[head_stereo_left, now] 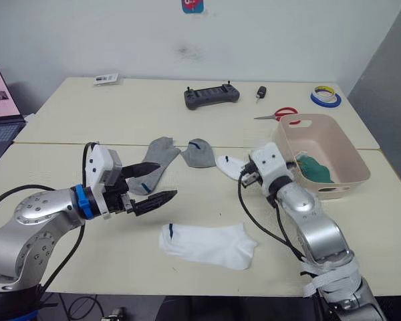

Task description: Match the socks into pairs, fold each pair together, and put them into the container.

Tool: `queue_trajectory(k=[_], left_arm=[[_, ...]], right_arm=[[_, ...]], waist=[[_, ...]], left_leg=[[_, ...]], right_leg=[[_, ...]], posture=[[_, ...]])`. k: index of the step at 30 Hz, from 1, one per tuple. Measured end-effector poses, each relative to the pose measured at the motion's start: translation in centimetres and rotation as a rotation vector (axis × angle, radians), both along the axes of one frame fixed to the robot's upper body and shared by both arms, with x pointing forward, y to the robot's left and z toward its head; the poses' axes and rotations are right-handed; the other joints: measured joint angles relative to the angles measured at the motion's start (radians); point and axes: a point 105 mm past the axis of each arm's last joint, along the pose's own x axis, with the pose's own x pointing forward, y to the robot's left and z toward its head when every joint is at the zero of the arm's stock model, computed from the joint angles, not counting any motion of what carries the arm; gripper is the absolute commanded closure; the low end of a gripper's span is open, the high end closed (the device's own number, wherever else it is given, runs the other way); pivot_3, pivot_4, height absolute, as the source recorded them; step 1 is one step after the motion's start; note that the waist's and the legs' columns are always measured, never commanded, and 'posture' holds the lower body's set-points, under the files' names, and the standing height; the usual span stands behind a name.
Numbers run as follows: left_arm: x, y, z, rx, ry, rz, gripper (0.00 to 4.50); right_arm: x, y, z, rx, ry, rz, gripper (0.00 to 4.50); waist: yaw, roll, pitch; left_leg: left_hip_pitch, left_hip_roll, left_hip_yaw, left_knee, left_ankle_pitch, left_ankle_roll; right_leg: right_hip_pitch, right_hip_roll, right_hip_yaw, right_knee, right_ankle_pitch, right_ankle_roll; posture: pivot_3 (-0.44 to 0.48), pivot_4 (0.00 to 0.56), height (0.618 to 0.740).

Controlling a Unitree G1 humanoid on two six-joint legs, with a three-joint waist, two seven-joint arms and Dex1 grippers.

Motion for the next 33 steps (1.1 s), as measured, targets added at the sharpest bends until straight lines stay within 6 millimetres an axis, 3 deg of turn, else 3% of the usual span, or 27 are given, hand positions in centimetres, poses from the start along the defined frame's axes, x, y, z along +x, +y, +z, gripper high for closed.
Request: queue_trajectory(k=[8,10,13,16,25,30,33], left_arm=[[0.4,3.8,-0.4,-0.025,0.035,0.148,0.00],[0.2,4.7,-0.6,-0.019,0.046,0.178,0.00],[-0.1,5.4,-0.9,-0.012,0.059,0.207,0.00],[-0.4,5.7,-1.2,-0.010,0.075,0.216,0.00],[-0.5,4.8,-2.1,0.002,0.109,0.173,0.00],[-0.5,4.0,-2.3,0.004,0.125,0.126,0.00],[-0.6,3.2,-2.7,0.005,0.146,0.098,0.00]], right_arm=[[-3.0,9.0,6.7,0.223,-0.082,0.489,4.49],[-3.3,9.6,8.0,0.300,-0.087,0.533,4.49],[-2.8,8.7,9.1,0.419,-0.072,0.510,4.49],[-1.7,6.5,7.3,0.505,0.005,0.402,4.49],[-0.5,0.7,-3.5,0.502,0.256,0.069,4.49],[-0.5,-0.4,-5.3,0.438,0.272,0.019,4.49],[-0.6,-0.5,-5.5,0.415,0.270,0.014,3.82]], waist=[[-0.004,0.000,0.000],[-0.004,0.000,0.000],[0.005,-0.001,0.000],[0.006,-0.004,-0.002],[0.001,-0.002,-0.001],[0.001,-0.002,-0.001],[0.001,-0.002,-0.001]], left_leg=[[0.000,0.000,-0.001,0.000,0.000,0.000],[0.000,0.000,-0.001,0.000,0.000,0.000],[0.000,-0.001,-0.001,0.000,0.000,0.000],[0.000,-0.001,-0.001,0.000,0.000,0.000],[0.000,-0.001,0.001,-0.003,0.000,0.000],[0.000,0.000,0.001,-0.003,0.000,0.000],[0.000,0.000,0.000,-0.003,0.000,0.000]], right_leg=[[0.000,-0.001,-0.001,0.000,0.000,0.000],[0.000,-0.001,-0.001,0.000,0.000,0.000],[0.000,-0.003,-0.001,0.000,0.000,0.000],[0.000,-0.003,-0.001,0.000,0.000,0.000],[-0.001,-0.002,0.000,0.000,0.000,0.000],[-0.001,-0.002,0.000,0.000,0.000,0.000],[-0.001,-0.002,0.000,0.000,0.000,0.000]], posture=[[0.000,0.150,0.737],[0.000,0.150,0.737],[0.000,0.150,0.737],[0.000,0.150,0.737],[0.000,0.150,0.737],[0.000,0.150,0.737],[0.000,0.150,0.737]])
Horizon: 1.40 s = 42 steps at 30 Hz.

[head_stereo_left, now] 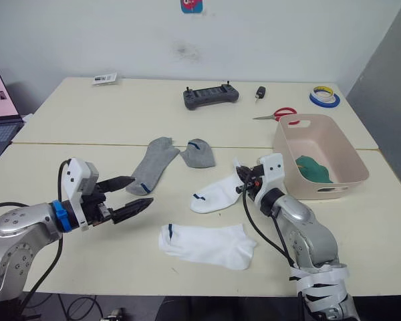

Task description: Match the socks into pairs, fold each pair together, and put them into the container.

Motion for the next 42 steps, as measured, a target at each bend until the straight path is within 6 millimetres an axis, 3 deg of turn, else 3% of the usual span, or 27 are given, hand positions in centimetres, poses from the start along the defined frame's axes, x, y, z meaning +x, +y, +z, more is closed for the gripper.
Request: queue_trajectory(k=[4,7,11,24,28,39,42], left_arm=[[-0.4,-2.0,-1.2,-0.050,0.058,-0.024,0.00],[-0.6,-3.4,-2.8,-0.079,0.124,-0.006,0.00],[0.2,-4.9,-4.6,-0.117,0.185,0.089,0.00],[2.8,-8.8,-6.7,-0.213,0.411,0.208,0.00],[3.3,-9.3,-6.9,-0.230,0.443,0.216,0.93],[3.7,-10.4,-8.1,-0.223,0.488,0.210,4.46],[3.5,-10.6,-8.0,-0.225,0.489,0.191,4.46]], right_arm=[[-0.5,-1.1,0.3,-0.051,-0.039,-0.008,2.51],[-0.9,-2.1,1.8,-0.137,-0.145,0.015,1.42],[-2.2,-1.5,3.3,-0.210,-0.255,0.123,0.03],[-6.1,1.0,2.6,-0.316,-0.252,0.433,0.03],[-6.8,0.5,1.8,-0.366,-0.212,0.460,0.00],[-6.7,-4.2,2.1,-0.474,-0.116,0.410,0.00],[-6.9,-4.4,1.8,-0.473,-0.088,0.424,0.00]], waist=[[0.001,0.000,0.000],[0.003,0.000,0.000],[0.003,0.000,0.000],[0.006,-0.001,0.000],[0.006,-0.001,0.000],[0.008,-0.001,-0.001],[0.008,-0.001,0.000]], left_leg=[[0.000,-0.001,0.001,0.001,0.000,0.000],[0.000,-0.001,0.000,0.001,0.000,0.000],[0.000,0.000,-0.001,0.001,0.000,0.000],[0.000,-0.001,-0.002,0.004,0.000,0.000],[0.000,-0.002,-0.002,0.004,0.000,0.000],[0.000,-0.002,-0.002,0.004,0.000,0.000],[0.000,-0.002,-0.002,0.004,0.000,0.000]], right_leg=[[0.001,-0.001,0.001,0.000,0.000,0.000],[0.001,-0.001,0.000,0.000,0.000,0.000],[0.001,0.000,0.000,0.000,0.000,0.000],[0.004,0.000,-0.001,-0.001,0.000,0.000],[0.004,0.000,-0.001,-0.001,0.000,0.000],[0.005,-0.001,-0.001,-0.001,0.000,0.001],[0.005,0.000,-0.001,-0.001,0.000,0.001]], posture=[[0.000,0.150,0.737],[0.000,0.150,0.737],[0.000,0.150,0.737],[0.000,0.150,0.737],[0.000,0.150,0.737],[0.000,0.150,0.737],[0.000,0.150,0.737]])
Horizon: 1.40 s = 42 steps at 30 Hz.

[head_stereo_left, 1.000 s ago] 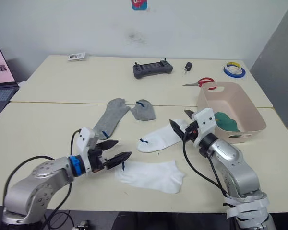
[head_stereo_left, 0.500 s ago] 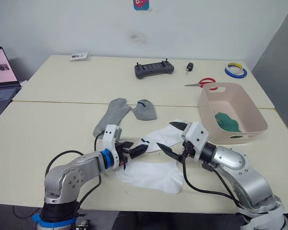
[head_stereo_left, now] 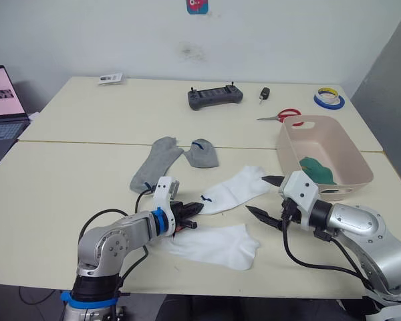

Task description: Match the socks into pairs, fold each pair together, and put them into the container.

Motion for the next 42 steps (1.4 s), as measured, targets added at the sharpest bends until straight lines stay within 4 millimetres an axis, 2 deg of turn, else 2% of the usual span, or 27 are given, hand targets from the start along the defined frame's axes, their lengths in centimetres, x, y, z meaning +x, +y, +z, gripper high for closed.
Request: queue_trajectory(k=[2,6,8,10,17,21,24,35,39,42], left_arm=[[-0.3,0.6,0.3,0.019,-0.013,-0.020,4.46],[-1.1,3.2,1.2,0.093,-0.055,-0.053,4.46],[-1.5,5.3,1.3,0.183,-0.073,-0.066,4.46],[-1.1,6.3,1.8,0.230,-0.118,-0.068,4.46],[-0.5,5.5,1.4,0.269,-0.182,-0.158,4.46],[-0.3,5.3,1.4,0.278,-0.204,-0.177,4.46],[-0.1,5.7,1.1,0.292,-0.201,-0.167,4.50],[0.1,6.2,0.9,0.325,-0.225,-0.161,4.50],[0.3,6.3,1.4,0.315,-0.254,-0.179,4.50],[-0.1,6.7,2.6,0.292,-0.278,-0.217,4.50]], right_arm=[[-0.1,-0.1,0.0,0.005,0.017,-0.001,0.00],[-0.1,0.1,-0.1,0.022,0.049,-0.001,0.00],[0.6,0.4,0.3,0.037,0.044,-0.021,0.00],[1.7,0.9,0.3,0.048,0.042,-0.045,0.00],[6.0,4.7,-1.3,0.084,0.133,-0.119,0.00],[8.0,4.5,-2.8,0.076,0.193,-0.190,0.00],[9.0,3.7,-3.8,0.052,0.223,-0.235,0.59],[9.0,3.3,-4.1,0.046,0.252,-0.222,4.49],[8.4,3.4,-2.9,0.081,0.224,-0.194,4.49],[6.9,3.3,-1.4,0.122,0.207,-0.158,4.49]], waist=[[-0.003,0.000,0.000],[-0.006,0.000,0.000],[-0.008,0.000,0.000],[-0.004,0.000,0.000],[-0.001,0.000,0.001],[-0.001,0.000,0.001],[-0.002,0.000,0.001],[-0.004,0.000,0.001],[-0.003,0.000,0.001],[-0.004,0.000,0.001]], left_leg=[[0.000,0.001,0.000,0.000,0.000,0.000],[0.000,0.002,0.000,-0.001,0.000,0.000],[0.001,0.001,0.001,-0.002,0.000,0.000],[0.001,0.001,0.001,-0.002,0.000,-0.001],[-0.001,0.000,0.001,-0.001,0.000,-0.001],[-0.001,0.000,0.001,-0.001,0.000,0.000],[-0.001,0.001,0.001,-0.001,0.000,0.000],[-0.001,0.001,0.001,-0.001,0.000,0.000],[-0.002,0.001,0.001,-0.001,0.000,0.000],[-0.002,0.001,0.000,-0.002,0.000,0.000]], right_leg=[[0.000,0.001,0.000,0.000,0.000,0.000],[-0.001,0.001,0.001,0.000,0.000,0.000],[-0.001,0.001,0.001,0.000,0.000,0.000],[-0.001,0.001,0.001,0.000,0.000,0.000],[-0.003,-0.001,0.001,0.000,0.000,0.000],[-0.003,-0.001,0.001,0.000,0.000,0.000],[-0.003,-0.001,0.001,0.000,0.000,0.000],[-0.004,0.000,0.001,0.000,0.000,0.000],[-0.004,-0.001,0.000,0.000,0.000,0.000],[-0.004,0.000,0.000,0.000,0.000,0.000]], posture=[[0.000,0.150,0.737],[0.000,0.150,0.737],[0.000,0.150,0.737],[0.000,0.150,0.737],[0.000,0.150,0.737],[0.000,0.150,0.737],[0.000,0.150,0.737],[0.000,0.150,0.737],[0.000,0.150,0.737],[0.000,0.150,0.737]])
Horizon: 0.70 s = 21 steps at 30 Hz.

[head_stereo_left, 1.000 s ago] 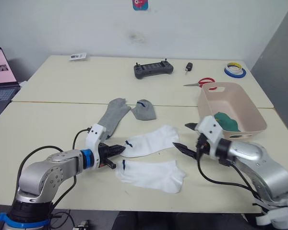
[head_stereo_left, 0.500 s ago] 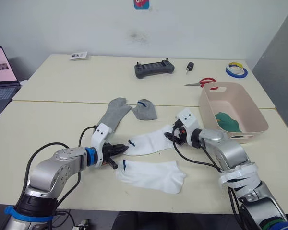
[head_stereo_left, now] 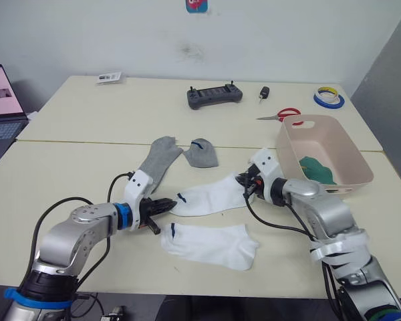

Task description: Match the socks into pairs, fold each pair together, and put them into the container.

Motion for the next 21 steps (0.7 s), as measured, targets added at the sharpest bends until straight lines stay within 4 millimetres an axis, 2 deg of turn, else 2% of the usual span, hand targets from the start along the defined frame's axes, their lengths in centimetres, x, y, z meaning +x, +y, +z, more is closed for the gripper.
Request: queue_trajectory(k=[5,9,12,21], left_arm=[[-2.3,1.6,3.8,-0.018,-0.038,-0.120,4.50],[-5.9,1.9,4.6,-0.043,0.095,-0.238,4.50],[-7.5,2.1,3.5,-0.036,0.193,-0.263,4.50],[-6.1,1.4,-1.2,-0.005,0.229,-0.201,4.50]], right_arm=[[-4.3,-0.1,2.0,0.097,0.011,0.078,4.49],[-8.0,-0.1,3.2,0.199,0.087,0.147,4.49],[-9.8,-0.6,2.0,0.206,0.183,0.146,4.49],[-11.9,0.1,-3.0,0.061,0.254,0.098,4.49]], waist=[[-0.001,0.001,0.001],[-0.002,0.002,0.001],[-0.002,0.003,0.002],[-0.001,0.002,0.002]], left_leg=[[0.001,0.000,0.001,-0.001,0.000,0.000],[0.001,0.001,0.001,-0.003,0.000,0.000],[0.003,0.000,0.002,-0.005,0.000,0.000],[0.002,0.000,0.002,-0.007,0.000,0.000]], right_leg=[[0.000,0.000,0.001,-0.001,0.000,0.000],[0.000,0.000,0.001,-0.001,0.000,0.000],[0.000,-0.001,0.001,-0.001,0.000,0.000],[-0.001,0.000,0.002,-0.003,0.000,0.000]], posture=[[0.000,0.150,0.737],[0.000,0.150,0.737],[0.000,0.150,0.737],[0.000,0.150,0.737]])
